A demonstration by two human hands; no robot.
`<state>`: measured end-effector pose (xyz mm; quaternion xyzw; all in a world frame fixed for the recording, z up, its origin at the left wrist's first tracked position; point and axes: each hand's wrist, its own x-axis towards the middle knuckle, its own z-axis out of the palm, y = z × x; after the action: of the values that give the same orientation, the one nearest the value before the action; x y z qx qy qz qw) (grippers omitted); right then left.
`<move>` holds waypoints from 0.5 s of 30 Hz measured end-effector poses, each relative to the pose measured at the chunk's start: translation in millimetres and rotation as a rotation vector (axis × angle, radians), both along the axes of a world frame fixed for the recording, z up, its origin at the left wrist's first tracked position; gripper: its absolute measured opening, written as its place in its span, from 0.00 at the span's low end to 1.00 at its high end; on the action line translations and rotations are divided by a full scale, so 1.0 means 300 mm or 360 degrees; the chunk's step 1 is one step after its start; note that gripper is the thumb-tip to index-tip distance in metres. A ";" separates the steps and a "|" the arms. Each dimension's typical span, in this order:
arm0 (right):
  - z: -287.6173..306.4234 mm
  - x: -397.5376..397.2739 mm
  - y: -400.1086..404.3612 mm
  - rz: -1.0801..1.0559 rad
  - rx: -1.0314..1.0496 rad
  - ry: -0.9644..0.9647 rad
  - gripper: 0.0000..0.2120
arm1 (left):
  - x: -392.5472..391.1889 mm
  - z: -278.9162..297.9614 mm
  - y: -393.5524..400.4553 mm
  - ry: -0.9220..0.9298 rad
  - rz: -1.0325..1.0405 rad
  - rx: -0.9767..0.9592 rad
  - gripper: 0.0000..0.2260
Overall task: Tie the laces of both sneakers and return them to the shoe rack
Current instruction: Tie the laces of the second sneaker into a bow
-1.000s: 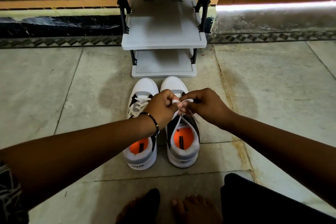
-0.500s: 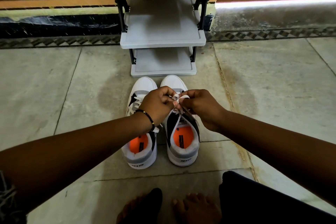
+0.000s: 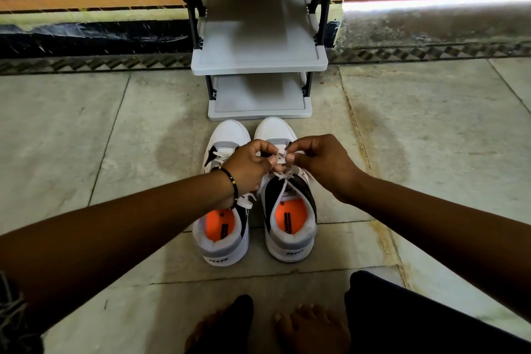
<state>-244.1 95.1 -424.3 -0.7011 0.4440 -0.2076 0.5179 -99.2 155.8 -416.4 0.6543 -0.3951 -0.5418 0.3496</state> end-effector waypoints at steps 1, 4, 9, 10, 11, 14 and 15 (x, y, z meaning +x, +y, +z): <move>0.003 -0.001 -0.002 0.0099 -0.0264 0.0106 0.06 | 0.005 -0.003 -0.005 0.0023 0.0007 0.0073 0.06; 0.006 -0.014 -0.021 0.0498 -0.1019 0.0288 0.08 | 0.002 -0.004 -0.011 0.0137 -0.0026 0.0191 0.10; 0.022 -0.010 -0.030 0.0702 -0.1110 0.0551 0.07 | 0.004 -0.005 -0.002 0.0114 -0.0088 0.0016 0.08; 0.028 -0.004 -0.030 0.0709 -0.1049 0.0580 0.07 | 0.010 -0.013 -0.003 0.0016 -0.0121 -0.0052 0.10; 0.032 0.004 -0.031 0.0709 -0.0975 0.0600 0.07 | 0.014 -0.017 -0.003 -0.0108 -0.0159 -0.0117 0.12; 0.042 0.018 -0.038 0.0677 -0.0761 0.0654 0.06 | 0.014 -0.025 0.000 -0.0425 -0.0223 -0.0277 0.12; 0.043 0.018 -0.038 0.0664 -0.0713 0.0672 0.05 | 0.013 -0.026 -0.001 -0.0496 -0.0253 -0.0322 0.11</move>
<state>-238.7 83.6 -411.2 -0.8999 0.3320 -0.0405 0.2799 -95.2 155.6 -424.3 0.6585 -0.5473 -0.4174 0.3044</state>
